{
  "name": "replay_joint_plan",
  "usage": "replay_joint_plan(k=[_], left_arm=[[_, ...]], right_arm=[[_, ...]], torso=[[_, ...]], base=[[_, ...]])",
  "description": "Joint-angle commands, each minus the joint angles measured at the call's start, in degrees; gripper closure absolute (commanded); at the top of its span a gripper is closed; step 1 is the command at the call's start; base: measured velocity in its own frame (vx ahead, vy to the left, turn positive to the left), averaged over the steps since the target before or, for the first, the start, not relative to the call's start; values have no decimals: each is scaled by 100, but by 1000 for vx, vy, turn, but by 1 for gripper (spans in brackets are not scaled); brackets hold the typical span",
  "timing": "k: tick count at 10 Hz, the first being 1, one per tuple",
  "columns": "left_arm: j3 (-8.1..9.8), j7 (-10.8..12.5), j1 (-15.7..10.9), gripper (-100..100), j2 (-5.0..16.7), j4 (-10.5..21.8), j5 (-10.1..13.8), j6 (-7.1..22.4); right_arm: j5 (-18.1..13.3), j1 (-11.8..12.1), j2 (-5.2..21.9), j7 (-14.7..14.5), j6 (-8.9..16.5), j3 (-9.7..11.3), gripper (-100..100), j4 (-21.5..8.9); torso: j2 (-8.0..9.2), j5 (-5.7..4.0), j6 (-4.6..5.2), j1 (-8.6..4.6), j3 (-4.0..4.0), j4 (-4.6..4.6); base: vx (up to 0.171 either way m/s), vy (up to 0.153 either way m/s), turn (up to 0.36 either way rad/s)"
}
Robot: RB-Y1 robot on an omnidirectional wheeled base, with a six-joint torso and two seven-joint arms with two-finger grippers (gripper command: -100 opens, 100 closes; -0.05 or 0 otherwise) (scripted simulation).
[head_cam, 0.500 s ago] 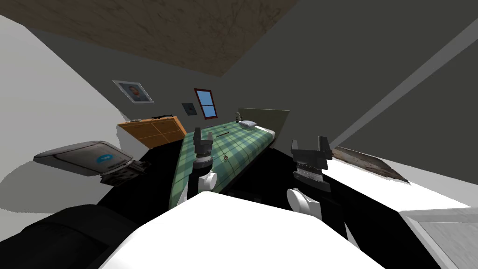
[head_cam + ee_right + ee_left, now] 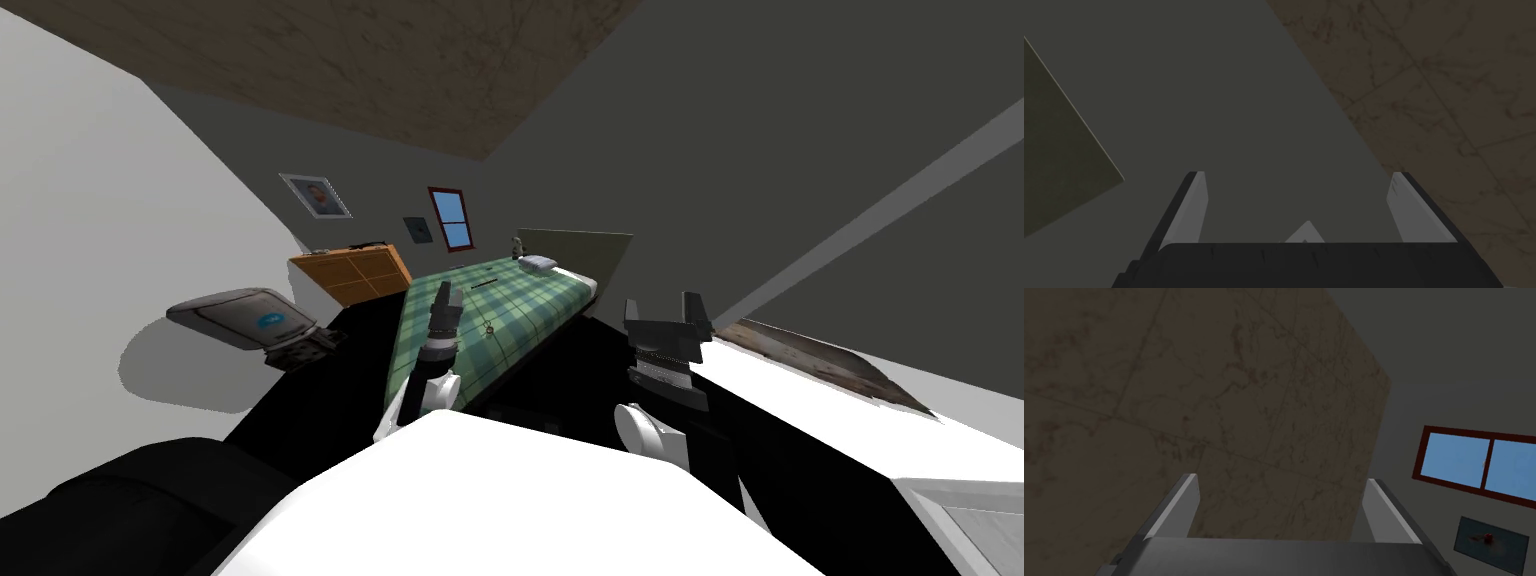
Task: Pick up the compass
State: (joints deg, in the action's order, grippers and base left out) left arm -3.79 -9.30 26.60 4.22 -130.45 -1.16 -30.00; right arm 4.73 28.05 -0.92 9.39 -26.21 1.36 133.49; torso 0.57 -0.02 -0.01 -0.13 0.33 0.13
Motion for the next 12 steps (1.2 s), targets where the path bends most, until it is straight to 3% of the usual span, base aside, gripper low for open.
replay_joint_plan(k=[1, 7, 8, 10, 11, 12], left_arm=[[-47, -24, 41, -100, 164, 125, -101, 227], [-234, -62, 126, -100, 443, 977, -625, 1192], [-234, -62, 126, -100, 443, 977, -625, 1192], [-345, -74, 138, -100, 472, 1324, -860, 1581], [-345, -74, 138, -100, 472, 1324, -860, 1585], [-410, -80, 140, -100, 484, 1505, -987, 1775]], right_arm=[[0, 0, 0, 0, 0, 0, 0, 0], [0, 0, 0, 0, 0, 0, 0, 0], [0, 0, 0, 0, 0, 0, 0, 0], [0, 1, 0, 0, 0, 0, 0, 0], [0, 1, 0, 0, 0, 0, 0, 0], [0, 0, 0, 0, 0, 1, 0, 0]], torso=[[0, 0, 0, 0, 0, 0], [6, -1, -1, -7, 4, 2], [-4, -4, 1, -19, -1, 0], [-34, -4, 2, -15, -18, -6], [-31, -5, 0, -26, -17, -6], [-37, -7, 5, -25, -19, -6]], base=[[-141, -49, 189], [-165, -43, 228], [-73, -54, 67], [-64, -54, 204], [-60, -67, 93], [-41, -50, 129]])
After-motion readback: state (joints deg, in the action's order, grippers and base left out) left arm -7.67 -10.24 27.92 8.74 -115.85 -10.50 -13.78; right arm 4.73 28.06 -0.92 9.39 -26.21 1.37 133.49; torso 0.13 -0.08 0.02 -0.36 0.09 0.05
